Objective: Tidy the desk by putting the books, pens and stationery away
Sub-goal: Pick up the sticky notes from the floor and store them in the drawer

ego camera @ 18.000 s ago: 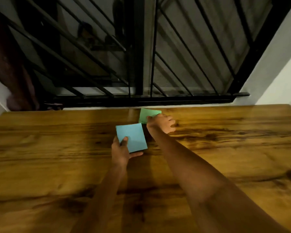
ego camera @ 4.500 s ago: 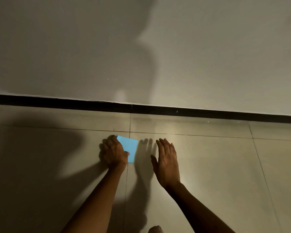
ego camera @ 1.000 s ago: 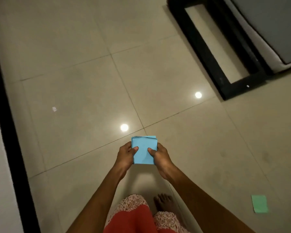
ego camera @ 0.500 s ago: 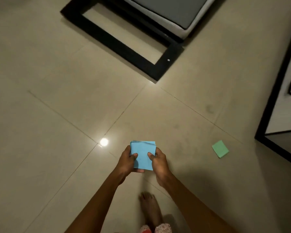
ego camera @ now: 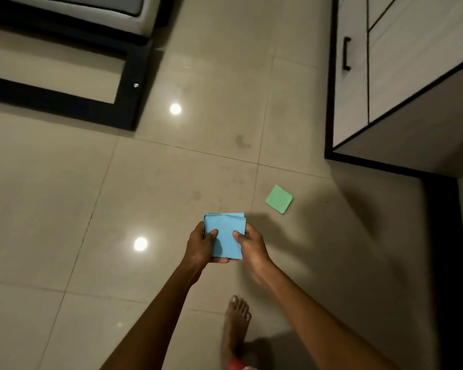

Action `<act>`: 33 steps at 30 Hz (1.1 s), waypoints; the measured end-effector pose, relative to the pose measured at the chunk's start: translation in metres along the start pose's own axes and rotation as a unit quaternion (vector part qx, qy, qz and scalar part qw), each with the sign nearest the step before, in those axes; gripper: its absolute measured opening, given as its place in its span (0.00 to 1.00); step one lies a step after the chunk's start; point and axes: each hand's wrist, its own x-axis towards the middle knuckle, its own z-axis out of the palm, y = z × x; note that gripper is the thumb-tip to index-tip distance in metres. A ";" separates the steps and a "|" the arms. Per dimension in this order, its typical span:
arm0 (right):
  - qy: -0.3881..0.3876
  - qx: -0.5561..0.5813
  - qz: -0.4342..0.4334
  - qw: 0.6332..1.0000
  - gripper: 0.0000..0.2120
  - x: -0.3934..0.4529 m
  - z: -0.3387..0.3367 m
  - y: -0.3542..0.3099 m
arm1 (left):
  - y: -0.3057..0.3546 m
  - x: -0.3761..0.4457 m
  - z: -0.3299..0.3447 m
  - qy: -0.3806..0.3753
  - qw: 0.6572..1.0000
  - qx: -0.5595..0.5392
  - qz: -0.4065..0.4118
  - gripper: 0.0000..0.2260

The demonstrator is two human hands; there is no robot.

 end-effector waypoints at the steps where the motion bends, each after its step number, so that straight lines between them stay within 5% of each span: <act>1: 0.005 0.011 0.001 1.000 0.07 0.009 -0.012 -0.001 | 0.003 0.010 0.013 -0.004 1.000 0.009 0.001 0.11; 6: 0.098 0.064 -0.005 0.993 0.14 0.069 -0.067 0.002 | 0.010 0.071 0.067 0.002 0.998 0.054 0.033 0.07; 11: 0.231 -0.145 -0.034 0.961 0.22 0.166 -0.127 0.036 | -0.012 0.150 0.093 0.030 0.996 0.063 0.056 0.08; 22: 0.154 -0.470 -0.041 0.868 0.49 0.349 -0.182 0.079 | -0.060 0.305 0.115 -0.020 0.992 0.094 0.086 0.09; 27: 0.176 -0.576 -0.078 0.794 0.50 0.372 -0.182 0.095 | -0.074 0.329 0.126 -0.028 0.991 0.095 0.088 0.11; 29: 0.195 -0.569 -0.060 0.796 0.47 0.375 -0.182 0.096 | -0.076 0.333 0.129 -0.031 0.991 0.094 0.087 0.12; 33: 0.191 -0.469 0.014 0.862 0.41 0.370 -0.185 0.107 | -0.075 0.325 0.134 -0.027 0.992 0.101 0.077 0.13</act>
